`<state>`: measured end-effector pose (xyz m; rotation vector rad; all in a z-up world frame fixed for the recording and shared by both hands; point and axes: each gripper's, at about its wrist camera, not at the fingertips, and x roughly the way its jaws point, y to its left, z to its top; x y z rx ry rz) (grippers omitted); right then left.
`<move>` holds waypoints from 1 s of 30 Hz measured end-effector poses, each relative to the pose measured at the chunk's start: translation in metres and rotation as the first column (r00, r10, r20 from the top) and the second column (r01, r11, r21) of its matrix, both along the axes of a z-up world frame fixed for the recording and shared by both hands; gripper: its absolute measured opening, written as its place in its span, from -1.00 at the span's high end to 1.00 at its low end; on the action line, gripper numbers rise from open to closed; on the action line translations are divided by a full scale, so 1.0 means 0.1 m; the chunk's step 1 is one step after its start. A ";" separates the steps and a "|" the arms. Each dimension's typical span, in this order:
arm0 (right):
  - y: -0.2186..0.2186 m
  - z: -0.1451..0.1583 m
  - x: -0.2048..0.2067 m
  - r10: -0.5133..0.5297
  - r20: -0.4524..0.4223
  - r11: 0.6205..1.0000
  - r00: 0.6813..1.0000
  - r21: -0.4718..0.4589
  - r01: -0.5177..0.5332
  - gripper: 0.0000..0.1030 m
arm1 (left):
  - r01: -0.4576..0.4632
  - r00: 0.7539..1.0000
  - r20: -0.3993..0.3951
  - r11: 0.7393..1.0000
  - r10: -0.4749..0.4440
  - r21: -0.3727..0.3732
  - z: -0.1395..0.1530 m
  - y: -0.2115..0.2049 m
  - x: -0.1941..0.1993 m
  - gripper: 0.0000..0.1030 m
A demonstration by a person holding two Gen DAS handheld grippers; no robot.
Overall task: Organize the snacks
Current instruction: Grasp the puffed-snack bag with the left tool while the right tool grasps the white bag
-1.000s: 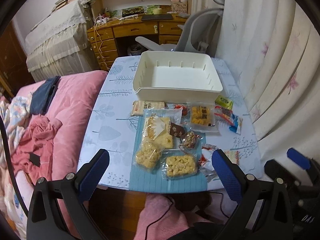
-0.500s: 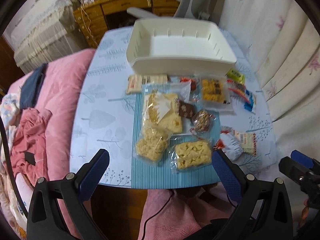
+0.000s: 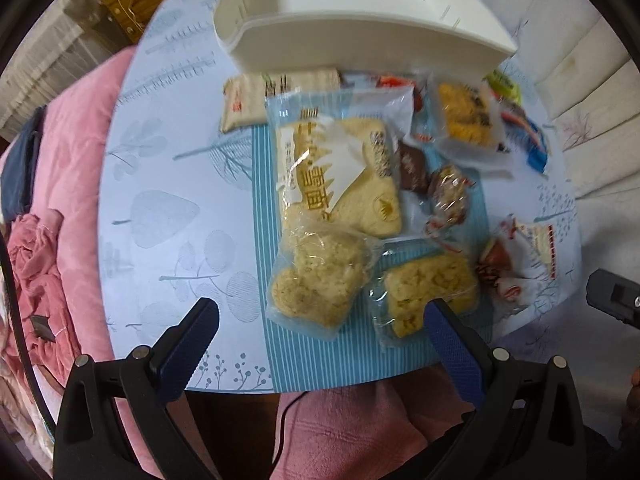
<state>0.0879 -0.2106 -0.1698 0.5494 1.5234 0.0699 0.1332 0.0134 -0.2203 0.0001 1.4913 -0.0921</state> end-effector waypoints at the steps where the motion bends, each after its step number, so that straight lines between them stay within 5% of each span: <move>1: 0.00 -0.05 0.02 -0.017 -0.020 1.000 1.000 0.004 0.017 -0.96 | -0.001 1.000 -0.023 1.000 0.001 -0.003 -0.06 0.02 0.03 -0.98; 14: -0.01 -0.62 0.01 -0.207 -0.262 0.973 0.943 0.043 0.225 -0.95 | 0.013 0.976 -0.216 0.999 -0.023 -0.049 -0.62 0.13 0.31 -0.88; 23: 0.00 -0.83 0.05 -0.252 -0.317 0.960 0.914 0.037 0.277 -0.67 | 0.023 0.967 -0.251 0.998 -0.036 -0.051 -0.83 0.16 0.46 -0.64; 26: -0.01 -0.86 0.04 -0.263 -0.331 0.955 0.906 0.046 0.294 -0.40 | 0.021 0.965 -0.259 0.998 -0.036 -0.060 -0.86 0.13 0.51 -0.45; 30: -0.05 -0.90 0.03 -0.265 -0.338 0.951 0.903 0.060 0.302 -0.30 | 0.026 0.964 -0.261 0.998 -0.041 -0.059 -0.85 0.12 0.50 -0.24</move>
